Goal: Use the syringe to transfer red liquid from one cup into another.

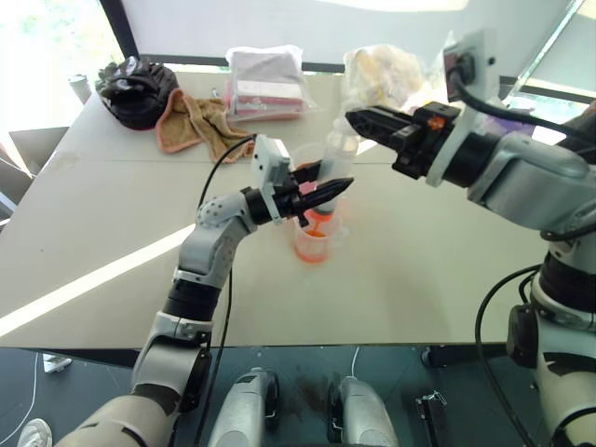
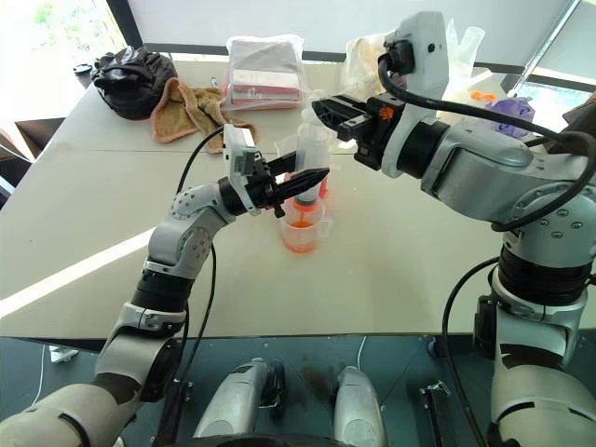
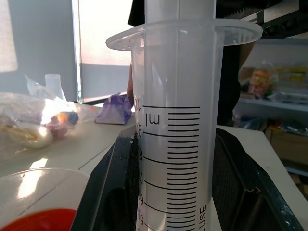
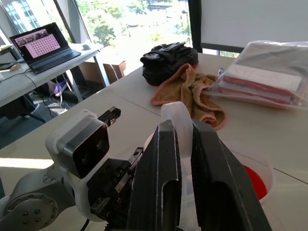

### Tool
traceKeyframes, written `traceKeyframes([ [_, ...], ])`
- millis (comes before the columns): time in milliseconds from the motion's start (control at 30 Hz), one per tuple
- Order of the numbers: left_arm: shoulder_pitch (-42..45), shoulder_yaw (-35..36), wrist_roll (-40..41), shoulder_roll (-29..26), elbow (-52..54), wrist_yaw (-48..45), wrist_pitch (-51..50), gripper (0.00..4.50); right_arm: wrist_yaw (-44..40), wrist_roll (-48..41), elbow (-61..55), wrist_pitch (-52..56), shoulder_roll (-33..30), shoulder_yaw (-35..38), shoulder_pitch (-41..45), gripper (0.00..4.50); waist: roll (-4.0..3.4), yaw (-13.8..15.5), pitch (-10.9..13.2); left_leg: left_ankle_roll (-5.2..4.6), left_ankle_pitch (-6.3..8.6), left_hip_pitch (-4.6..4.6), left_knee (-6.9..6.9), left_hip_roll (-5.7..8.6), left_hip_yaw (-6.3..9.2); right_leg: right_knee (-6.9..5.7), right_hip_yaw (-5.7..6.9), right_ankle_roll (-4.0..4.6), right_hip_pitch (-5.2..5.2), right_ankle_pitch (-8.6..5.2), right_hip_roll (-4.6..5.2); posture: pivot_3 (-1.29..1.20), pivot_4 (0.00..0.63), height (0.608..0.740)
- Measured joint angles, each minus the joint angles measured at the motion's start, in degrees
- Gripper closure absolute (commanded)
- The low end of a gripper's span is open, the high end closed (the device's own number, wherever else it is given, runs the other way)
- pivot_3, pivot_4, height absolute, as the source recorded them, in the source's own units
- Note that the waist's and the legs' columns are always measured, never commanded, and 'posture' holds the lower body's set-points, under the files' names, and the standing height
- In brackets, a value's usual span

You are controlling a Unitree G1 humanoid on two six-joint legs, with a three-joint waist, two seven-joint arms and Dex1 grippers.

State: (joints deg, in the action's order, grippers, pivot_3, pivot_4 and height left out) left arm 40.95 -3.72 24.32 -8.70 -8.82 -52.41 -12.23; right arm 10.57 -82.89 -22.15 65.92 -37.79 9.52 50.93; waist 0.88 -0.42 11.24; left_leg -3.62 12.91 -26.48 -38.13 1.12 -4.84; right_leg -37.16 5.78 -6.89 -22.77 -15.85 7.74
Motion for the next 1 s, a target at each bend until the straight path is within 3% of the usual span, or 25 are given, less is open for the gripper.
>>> traceKeyframes([
  [767, 0.00, -0.11, 0.08, -0.19, 0.69, -0.20, -2.65, 3.10, 1.70, -6.26, 3.26, 0.03, -3.87, -2.52, -0.28, 4.46, 0.00, 0.07, 0.00, -0.10, 0.06, -0.01, 0.00, 0.00, 0.00, 0.02, 0.00, 0.00, 0.00, 0.00, 0.01, 0.00, 0.150, 0.740],
  [867, -0.01, -0.01, 0.07, -0.22, 0.84, -0.11, -2.64, 3.10, -0.22, -6.26, 3.01, 0.11, -4.39, -2.83, -0.29, 3.32, 0.00, 0.03, 0.00, -0.11, 0.06, 0.00, 0.00, -0.01, 0.00, 0.03, 0.00, 0.00, 0.01, 0.00, 0.00, 0.00, 0.150, 0.740],
  [967, -0.01, -0.01, 0.05, -0.26, 0.84, 0.21, -2.64, 3.10, -2.40, -6.34, 2.25, 0.11, -4.94, -3.20, -0.20, 1.85, 0.00, 0.04, 0.00, -0.14, 0.08, 0.00, 0.00, -0.01, 0.00, 0.02, 0.00, 0.00, 0.00, 0.00, 0.01, 0.00, 0.150, 0.740],
  [1000, -0.02, -0.01, 0.04, -0.30, 0.84, 0.33, -2.64, 3.10, -3.21, -6.52, 2.10, 0.12, -5.37, -3.35, -0.17, 1.85, 0.00, 0.06, 0.00, -0.15, 0.09, -0.01, 0.00, -0.01, 0.00, 0.03, 0.00, 0.00, 0.01, 0.00, 0.01, 0.00, 0.150, 0.740],
])
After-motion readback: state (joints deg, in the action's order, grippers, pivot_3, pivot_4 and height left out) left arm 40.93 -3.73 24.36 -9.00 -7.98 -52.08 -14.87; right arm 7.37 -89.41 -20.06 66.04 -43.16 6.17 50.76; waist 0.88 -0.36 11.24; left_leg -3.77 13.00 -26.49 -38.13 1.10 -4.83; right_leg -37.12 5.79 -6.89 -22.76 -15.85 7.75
